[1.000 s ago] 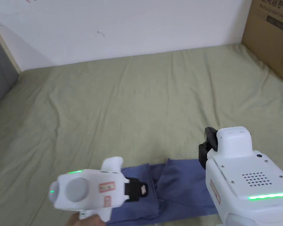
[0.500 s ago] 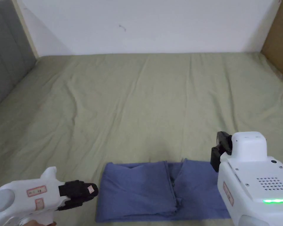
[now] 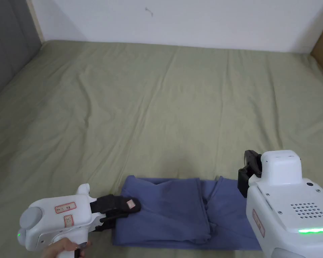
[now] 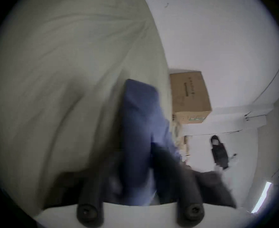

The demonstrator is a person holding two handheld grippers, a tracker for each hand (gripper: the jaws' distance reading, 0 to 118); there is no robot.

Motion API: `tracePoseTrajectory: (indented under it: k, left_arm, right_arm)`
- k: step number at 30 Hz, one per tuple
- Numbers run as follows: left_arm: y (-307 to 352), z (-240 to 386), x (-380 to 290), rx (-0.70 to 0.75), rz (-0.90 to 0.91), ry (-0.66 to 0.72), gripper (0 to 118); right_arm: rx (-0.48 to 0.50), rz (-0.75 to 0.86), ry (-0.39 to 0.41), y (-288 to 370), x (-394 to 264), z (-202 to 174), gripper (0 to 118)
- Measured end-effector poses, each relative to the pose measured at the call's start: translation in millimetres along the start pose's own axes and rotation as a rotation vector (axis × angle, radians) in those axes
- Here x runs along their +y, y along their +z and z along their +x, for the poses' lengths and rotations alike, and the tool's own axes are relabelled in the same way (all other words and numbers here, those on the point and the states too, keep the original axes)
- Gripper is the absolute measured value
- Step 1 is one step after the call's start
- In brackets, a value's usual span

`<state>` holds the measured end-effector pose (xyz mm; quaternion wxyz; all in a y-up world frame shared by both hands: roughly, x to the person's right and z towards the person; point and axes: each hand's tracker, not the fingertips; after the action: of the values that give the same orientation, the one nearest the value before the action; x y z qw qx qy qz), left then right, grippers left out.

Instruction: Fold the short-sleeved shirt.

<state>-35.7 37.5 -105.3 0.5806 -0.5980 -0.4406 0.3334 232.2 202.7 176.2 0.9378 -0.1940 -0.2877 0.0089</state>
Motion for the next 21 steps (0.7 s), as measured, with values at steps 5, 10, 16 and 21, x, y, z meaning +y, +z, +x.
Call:
tracePoseTrajectory:
  k: [5,10,16,21]
  left_arm:
    - [11.6,7.2,5.1,0.096,-0.059,-0.109,9]
    - [48.5,13.4,20.6,0.167,-0.031,-0.161,9]
    - [93.6,22.5,24.7,0.306,0.021,-0.2,9]
    - [94.3,48.9,11.9,0.357,0.048,-0.217,9]
  right_arm:
    - [-0.001,-0.005,0.043,-0.7,1.1,-0.3,1]
    - [-0.003,0.002,0.01,3.5,4.2,2.8,1]
    - [0.003,0.003,0.006,11.0,1.4,0.5,1]
    - [0.01,0.0,-0.01,14.3,-1.3,0.7,1]
